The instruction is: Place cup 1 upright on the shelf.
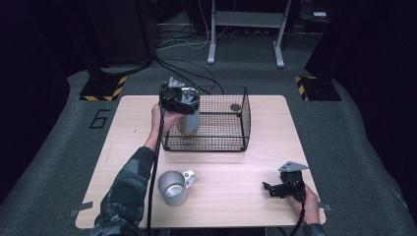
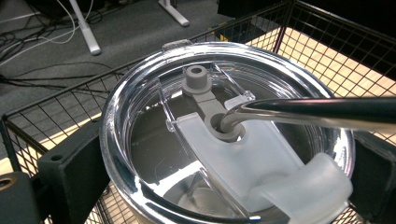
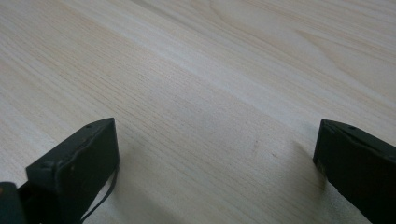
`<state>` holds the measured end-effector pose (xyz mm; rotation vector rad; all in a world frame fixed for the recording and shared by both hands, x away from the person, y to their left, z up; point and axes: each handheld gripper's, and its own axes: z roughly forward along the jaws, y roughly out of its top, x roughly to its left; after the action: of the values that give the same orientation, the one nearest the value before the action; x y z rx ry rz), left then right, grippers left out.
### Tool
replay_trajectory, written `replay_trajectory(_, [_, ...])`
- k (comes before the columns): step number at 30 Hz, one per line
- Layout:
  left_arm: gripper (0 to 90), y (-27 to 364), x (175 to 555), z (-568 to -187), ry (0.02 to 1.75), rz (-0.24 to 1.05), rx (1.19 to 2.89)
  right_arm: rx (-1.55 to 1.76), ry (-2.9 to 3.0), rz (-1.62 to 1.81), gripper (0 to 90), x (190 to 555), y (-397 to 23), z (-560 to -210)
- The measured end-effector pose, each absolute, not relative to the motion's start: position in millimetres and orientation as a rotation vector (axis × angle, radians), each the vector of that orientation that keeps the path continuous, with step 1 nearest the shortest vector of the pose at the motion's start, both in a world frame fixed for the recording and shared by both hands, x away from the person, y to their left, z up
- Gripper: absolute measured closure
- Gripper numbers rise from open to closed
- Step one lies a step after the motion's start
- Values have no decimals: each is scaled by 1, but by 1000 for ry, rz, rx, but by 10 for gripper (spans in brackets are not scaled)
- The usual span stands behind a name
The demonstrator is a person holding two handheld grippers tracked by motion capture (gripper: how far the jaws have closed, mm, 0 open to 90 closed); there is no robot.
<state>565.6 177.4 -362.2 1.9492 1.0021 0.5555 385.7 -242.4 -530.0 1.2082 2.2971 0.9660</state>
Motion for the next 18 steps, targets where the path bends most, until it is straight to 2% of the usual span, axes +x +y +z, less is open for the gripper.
replay_trajectory(18, [37,174,568,-374,1021,558,1989,1207,2296,966,0,386,-242,-530])
